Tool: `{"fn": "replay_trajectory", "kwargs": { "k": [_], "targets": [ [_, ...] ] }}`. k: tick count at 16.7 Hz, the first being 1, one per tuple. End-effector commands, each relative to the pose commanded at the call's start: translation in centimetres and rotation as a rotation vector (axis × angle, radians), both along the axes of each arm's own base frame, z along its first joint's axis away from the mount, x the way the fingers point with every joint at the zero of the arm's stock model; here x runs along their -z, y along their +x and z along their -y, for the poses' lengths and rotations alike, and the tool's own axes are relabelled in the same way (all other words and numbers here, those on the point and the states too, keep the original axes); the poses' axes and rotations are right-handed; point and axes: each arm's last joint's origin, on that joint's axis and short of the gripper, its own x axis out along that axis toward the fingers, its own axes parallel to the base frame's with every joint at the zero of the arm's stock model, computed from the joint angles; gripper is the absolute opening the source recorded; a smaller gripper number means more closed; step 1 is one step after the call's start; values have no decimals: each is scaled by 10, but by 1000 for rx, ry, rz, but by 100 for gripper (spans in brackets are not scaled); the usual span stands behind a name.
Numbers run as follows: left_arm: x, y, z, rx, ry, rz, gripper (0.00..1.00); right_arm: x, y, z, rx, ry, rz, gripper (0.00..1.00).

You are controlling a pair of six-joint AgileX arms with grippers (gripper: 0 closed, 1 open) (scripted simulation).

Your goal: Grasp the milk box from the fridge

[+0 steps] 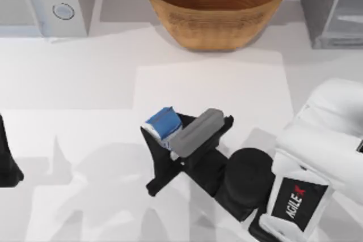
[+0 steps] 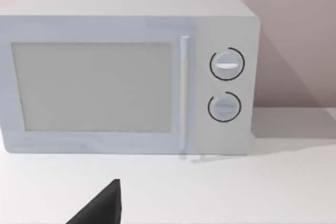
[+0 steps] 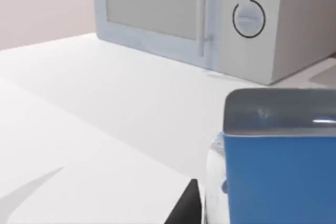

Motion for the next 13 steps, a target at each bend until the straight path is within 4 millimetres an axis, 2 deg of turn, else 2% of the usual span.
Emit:
{"fn": "replay_trajectory", "kwargs": {
  "k": [7, 13],
  "targets": [
    [0, 0, 0, 0, 0, 0, 100, 0, 0, 0, 0, 0, 0, 98],
    [0, 0, 0, 0, 0, 0, 100, 0, 0, 0, 0, 0, 0, 100]
  ]
}}
